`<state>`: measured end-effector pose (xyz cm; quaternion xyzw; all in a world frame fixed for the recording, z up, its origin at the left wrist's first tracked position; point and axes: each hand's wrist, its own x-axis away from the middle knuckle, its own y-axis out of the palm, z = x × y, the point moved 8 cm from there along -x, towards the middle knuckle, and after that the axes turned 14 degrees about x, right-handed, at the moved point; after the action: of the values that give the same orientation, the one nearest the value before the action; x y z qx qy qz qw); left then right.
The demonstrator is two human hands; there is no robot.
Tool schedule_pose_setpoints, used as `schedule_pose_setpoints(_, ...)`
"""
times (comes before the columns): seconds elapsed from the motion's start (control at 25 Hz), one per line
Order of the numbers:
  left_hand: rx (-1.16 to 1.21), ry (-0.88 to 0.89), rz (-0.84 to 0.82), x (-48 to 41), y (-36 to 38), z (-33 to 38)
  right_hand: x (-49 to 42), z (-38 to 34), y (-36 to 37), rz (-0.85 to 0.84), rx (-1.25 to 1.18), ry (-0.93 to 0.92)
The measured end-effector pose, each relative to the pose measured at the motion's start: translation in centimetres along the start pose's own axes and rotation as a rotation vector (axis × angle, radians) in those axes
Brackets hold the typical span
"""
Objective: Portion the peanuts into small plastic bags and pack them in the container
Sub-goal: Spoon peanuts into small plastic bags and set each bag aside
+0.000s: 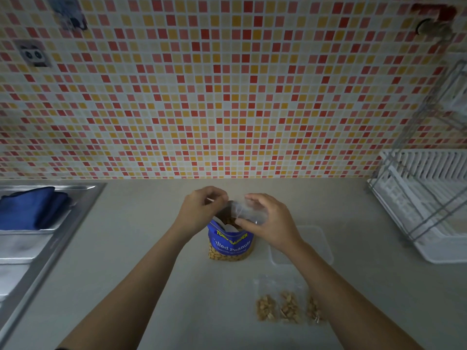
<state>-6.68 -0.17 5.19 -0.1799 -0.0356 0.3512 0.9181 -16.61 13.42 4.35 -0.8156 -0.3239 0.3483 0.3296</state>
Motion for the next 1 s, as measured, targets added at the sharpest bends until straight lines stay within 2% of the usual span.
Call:
schedule_pose_setpoints(0.08, -0.409, 0.067, 0.095, -0.8, -1.0, -0.8, 0.2, 1.0, 0.3, -0.01, -0.061, 0.068)
schedule_pose_setpoints(0.16, -0.624, -0.074, 0.047, -1.3, -1.3, -3.3, 0.4, 2.1, 0.6, -0.013, -0.133, 0.144)
schedule_pose_setpoints(0.24, -0.501, -0.181, 0.006, -1.3, -1.3, -5.0, 0.6, 2.8, 0.9, -0.025, -0.188, 0.2)
schedule_pose_setpoints(0.48, -0.155, 0.022, -0.024, -0.4, 0.5, -2.3, 1.7, 5.0, 3.1, -0.13, -0.319, 0.371)
schedule_pose_setpoints(0.56, -0.207, 0.113, 0.073, -0.5, -0.1, -1.0, 2.0, 5.4, 3.8, -0.163, -0.34, 0.391)
schedule_pose_setpoints(0.64, -0.272, 0.13, 0.124, -0.8, -0.3, -0.8, 2.0, 5.9, 4.0, -0.164, -0.359, 0.419)
schedule_pose_setpoints(0.84, -0.194, -0.076, 0.247, -0.6, -0.7, -3.9, 2.0, 6.2, 4.2, -0.198, -0.356, 0.436)
schedule_pose_setpoints(1.0, -0.312, 0.037, 0.15, -0.1, 1.3, -3.2, 1.8, 6.4, 4.3, -0.226, -0.348, 0.434)
